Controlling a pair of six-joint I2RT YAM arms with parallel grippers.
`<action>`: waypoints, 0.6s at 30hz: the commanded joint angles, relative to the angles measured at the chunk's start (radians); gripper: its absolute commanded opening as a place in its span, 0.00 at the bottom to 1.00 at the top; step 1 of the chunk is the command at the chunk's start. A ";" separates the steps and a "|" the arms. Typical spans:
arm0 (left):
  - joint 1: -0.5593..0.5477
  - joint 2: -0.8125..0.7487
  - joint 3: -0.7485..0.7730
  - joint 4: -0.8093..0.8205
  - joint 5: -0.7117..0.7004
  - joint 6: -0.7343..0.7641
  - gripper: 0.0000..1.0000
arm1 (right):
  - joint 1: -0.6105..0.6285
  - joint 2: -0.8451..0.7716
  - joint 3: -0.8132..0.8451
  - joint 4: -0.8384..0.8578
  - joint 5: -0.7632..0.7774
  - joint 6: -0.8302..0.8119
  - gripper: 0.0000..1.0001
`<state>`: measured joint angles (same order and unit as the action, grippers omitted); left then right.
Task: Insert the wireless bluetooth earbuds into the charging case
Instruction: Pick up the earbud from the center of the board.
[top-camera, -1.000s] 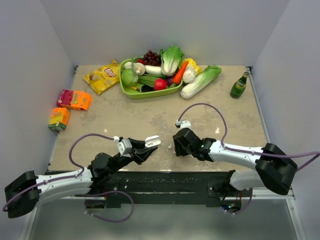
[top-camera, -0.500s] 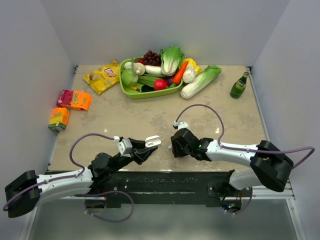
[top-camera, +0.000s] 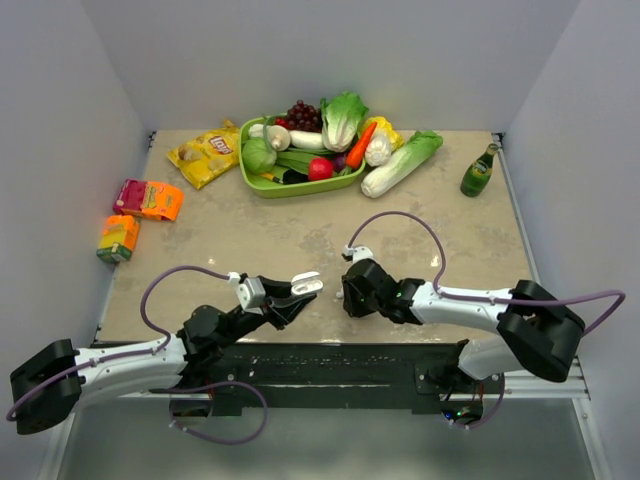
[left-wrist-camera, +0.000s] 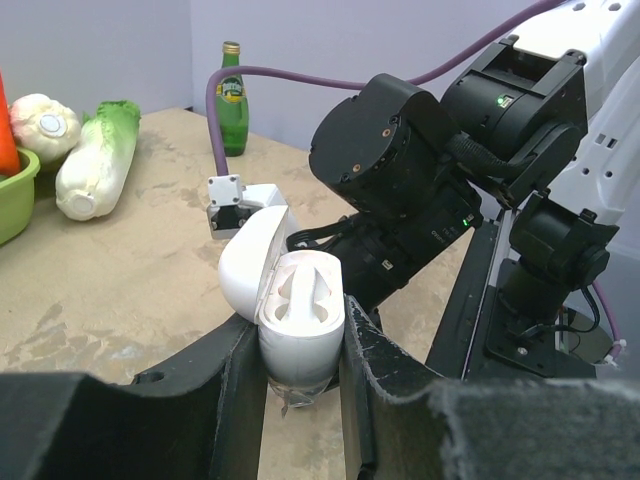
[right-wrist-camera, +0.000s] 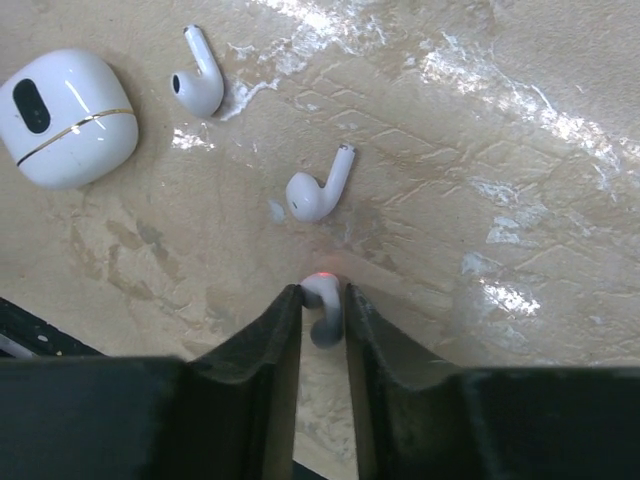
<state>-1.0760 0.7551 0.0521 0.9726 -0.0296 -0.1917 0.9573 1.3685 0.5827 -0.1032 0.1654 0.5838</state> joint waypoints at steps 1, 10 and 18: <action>-0.006 -0.007 -0.037 0.075 0.008 -0.011 0.00 | 0.000 -0.014 -0.018 0.008 0.011 0.001 0.19; -0.006 -0.016 -0.038 0.071 0.005 -0.009 0.00 | 0.000 -0.120 -0.024 -0.022 0.055 0.007 0.00; -0.004 -0.076 -0.043 0.072 -0.036 -0.015 0.00 | 0.000 -0.538 0.109 -0.199 0.068 -0.134 0.00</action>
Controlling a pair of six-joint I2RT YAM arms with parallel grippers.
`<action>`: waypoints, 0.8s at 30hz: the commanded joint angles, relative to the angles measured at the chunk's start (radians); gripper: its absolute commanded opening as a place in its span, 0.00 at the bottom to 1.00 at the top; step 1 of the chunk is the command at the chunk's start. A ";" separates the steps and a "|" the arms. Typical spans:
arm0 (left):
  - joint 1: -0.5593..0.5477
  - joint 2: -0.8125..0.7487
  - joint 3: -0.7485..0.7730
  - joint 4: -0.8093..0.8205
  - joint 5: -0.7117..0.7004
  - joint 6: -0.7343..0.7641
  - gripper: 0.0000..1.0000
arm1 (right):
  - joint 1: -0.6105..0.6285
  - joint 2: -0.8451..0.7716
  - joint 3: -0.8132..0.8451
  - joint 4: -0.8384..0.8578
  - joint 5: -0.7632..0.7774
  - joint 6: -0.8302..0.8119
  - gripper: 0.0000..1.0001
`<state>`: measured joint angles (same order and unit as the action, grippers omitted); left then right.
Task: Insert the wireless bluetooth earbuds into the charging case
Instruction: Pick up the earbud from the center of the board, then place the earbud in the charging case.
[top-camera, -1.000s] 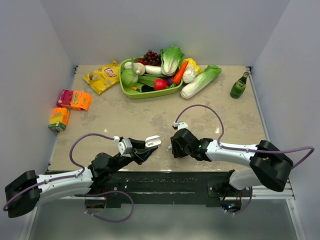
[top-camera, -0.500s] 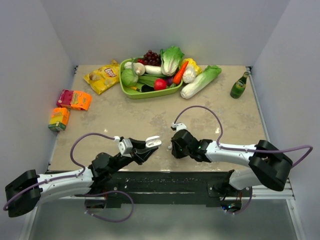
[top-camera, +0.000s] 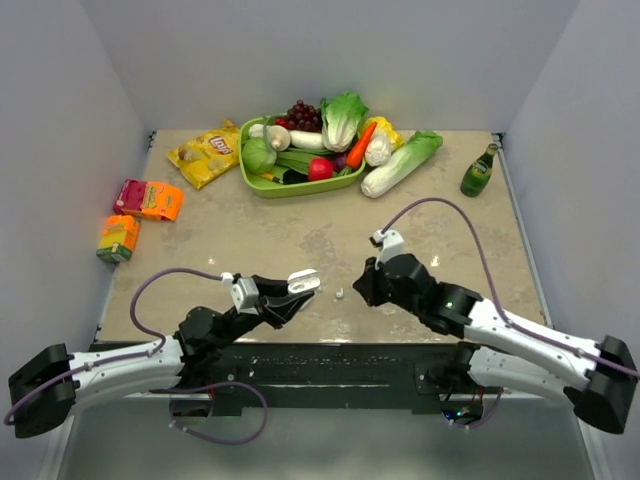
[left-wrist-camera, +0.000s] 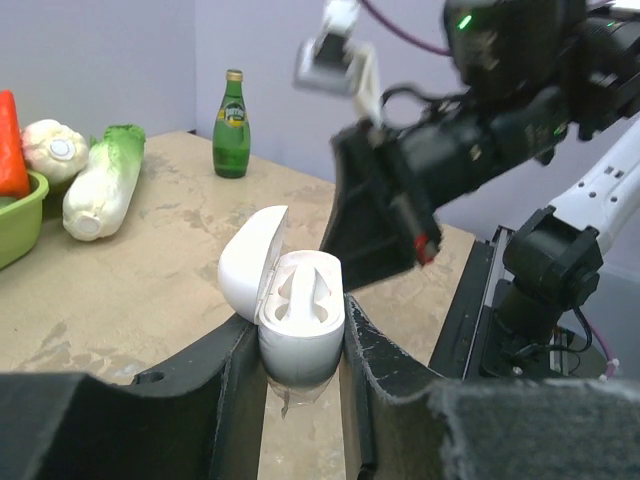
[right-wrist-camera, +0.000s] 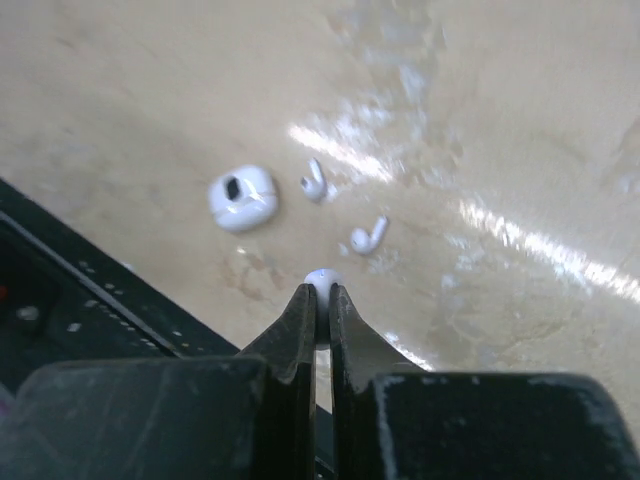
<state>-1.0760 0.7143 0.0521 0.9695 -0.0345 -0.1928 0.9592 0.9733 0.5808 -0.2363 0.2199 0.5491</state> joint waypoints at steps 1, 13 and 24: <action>-0.004 -0.039 -0.041 0.081 -0.034 -0.010 0.00 | 0.000 -0.197 0.152 -0.087 -0.013 -0.122 0.00; 0.172 0.057 0.103 0.213 0.410 -0.111 0.00 | 0.001 -0.390 0.232 -0.083 -0.482 -0.390 0.00; 0.185 0.263 0.298 0.204 0.723 -0.174 0.00 | 0.006 -0.398 0.278 -0.097 -0.565 -0.452 0.00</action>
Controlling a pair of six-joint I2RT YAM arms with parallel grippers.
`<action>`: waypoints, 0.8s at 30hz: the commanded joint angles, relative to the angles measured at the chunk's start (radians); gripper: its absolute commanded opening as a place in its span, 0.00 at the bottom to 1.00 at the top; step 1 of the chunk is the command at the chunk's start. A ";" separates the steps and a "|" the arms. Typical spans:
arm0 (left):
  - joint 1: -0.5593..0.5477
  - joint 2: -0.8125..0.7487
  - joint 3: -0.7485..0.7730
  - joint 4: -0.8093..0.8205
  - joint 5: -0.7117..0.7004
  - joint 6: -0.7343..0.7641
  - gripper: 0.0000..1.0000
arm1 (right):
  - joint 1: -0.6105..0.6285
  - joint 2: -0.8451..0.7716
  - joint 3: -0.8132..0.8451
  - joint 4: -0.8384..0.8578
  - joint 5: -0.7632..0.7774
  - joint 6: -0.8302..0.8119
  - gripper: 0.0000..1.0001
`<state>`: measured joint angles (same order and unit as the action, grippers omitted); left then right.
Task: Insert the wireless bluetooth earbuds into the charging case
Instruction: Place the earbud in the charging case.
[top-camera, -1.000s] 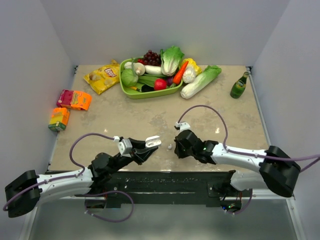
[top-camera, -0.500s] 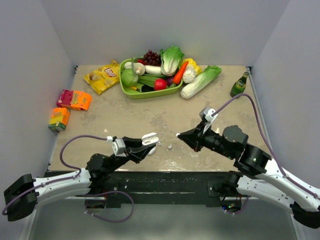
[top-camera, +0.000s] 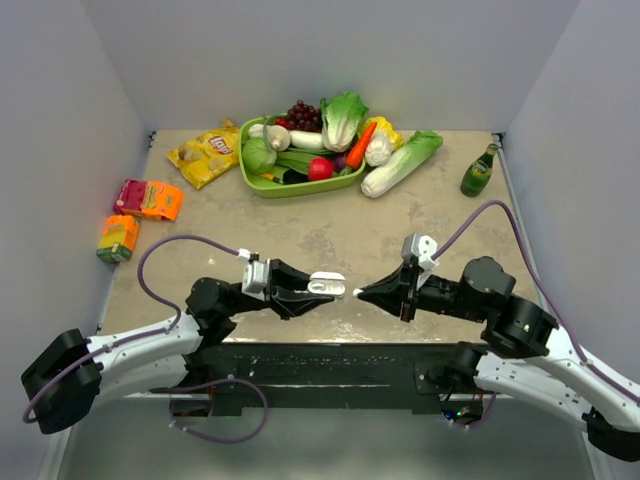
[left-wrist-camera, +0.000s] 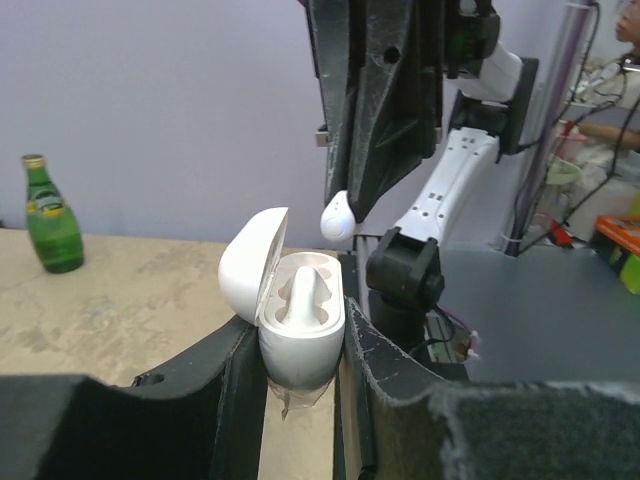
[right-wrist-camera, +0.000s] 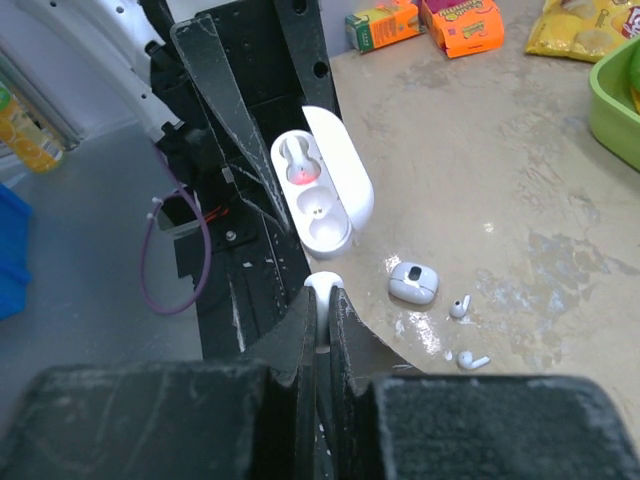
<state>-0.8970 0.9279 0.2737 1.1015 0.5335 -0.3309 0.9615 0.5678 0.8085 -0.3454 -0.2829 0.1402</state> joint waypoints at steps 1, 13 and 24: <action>0.006 0.070 0.082 0.075 0.163 -0.037 0.00 | 0.003 0.009 0.058 0.014 -0.064 -0.048 0.00; 0.006 0.160 0.136 0.067 0.233 -0.053 0.00 | 0.005 0.067 0.080 0.031 -0.095 -0.063 0.00; 0.004 0.160 0.139 0.069 0.244 -0.068 0.00 | 0.039 0.119 0.087 0.034 -0.044 -0.065 0.00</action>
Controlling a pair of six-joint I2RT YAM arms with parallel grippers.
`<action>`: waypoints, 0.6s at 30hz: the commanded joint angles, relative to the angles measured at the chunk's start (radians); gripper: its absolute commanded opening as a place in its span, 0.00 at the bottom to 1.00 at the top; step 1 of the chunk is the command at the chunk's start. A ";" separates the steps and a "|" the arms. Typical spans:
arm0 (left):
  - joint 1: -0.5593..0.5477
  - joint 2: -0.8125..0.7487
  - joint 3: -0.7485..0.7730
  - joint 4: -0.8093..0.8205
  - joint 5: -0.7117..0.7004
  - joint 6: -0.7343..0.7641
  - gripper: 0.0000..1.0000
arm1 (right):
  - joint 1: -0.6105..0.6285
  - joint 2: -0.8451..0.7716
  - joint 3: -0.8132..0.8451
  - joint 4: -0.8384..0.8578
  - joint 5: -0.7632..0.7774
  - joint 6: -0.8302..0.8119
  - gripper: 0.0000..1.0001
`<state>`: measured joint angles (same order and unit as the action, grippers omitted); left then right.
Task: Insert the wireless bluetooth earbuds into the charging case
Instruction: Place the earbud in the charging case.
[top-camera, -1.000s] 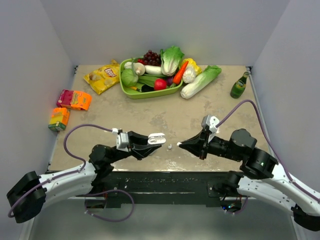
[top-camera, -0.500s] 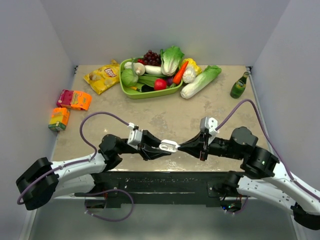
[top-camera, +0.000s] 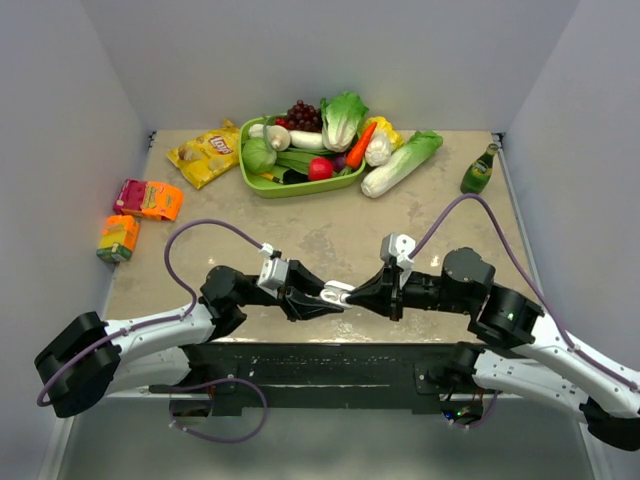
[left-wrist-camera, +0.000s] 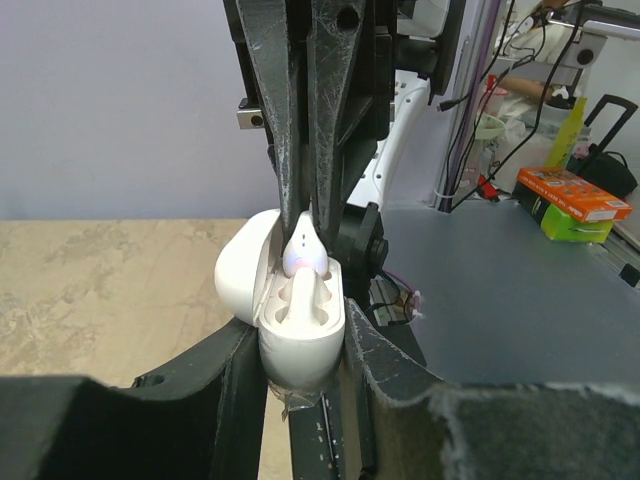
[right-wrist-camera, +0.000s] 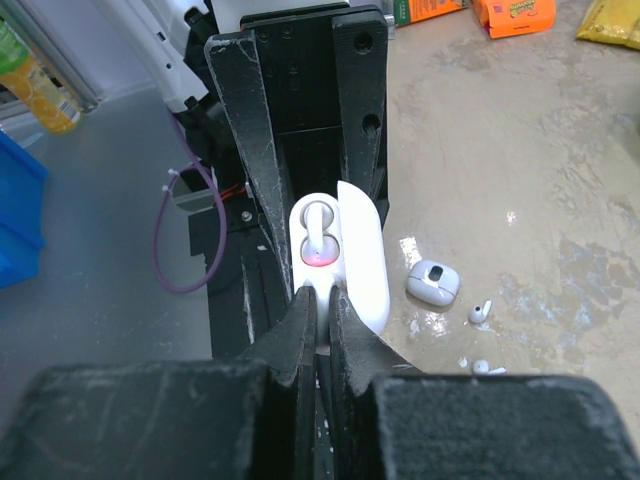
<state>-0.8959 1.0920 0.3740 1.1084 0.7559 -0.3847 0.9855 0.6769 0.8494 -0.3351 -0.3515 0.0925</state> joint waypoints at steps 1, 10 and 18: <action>0.003 -0.006 0.036 0.062 0.020 -0.014 0.00 | 0.018 0.013 0.046 0.024 0.026 -0.017 0.00; 0.003 -0.021 0.029 0.070 0.003 -0.014 0.00 | 0.056 0.021 0.039 0.002 0.088 -0.011 0.00; 0.003 -0.027 0.022 0.071 -0.007 -0.014 0.00 | 0.059 0.006 0.036 0.001 0.135 0.016 0.23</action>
<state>-0.8925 1.0901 0.3740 1.1057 0.7559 -0.3859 1.0405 0.6910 0.8543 -0.3370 -0.2672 0.0994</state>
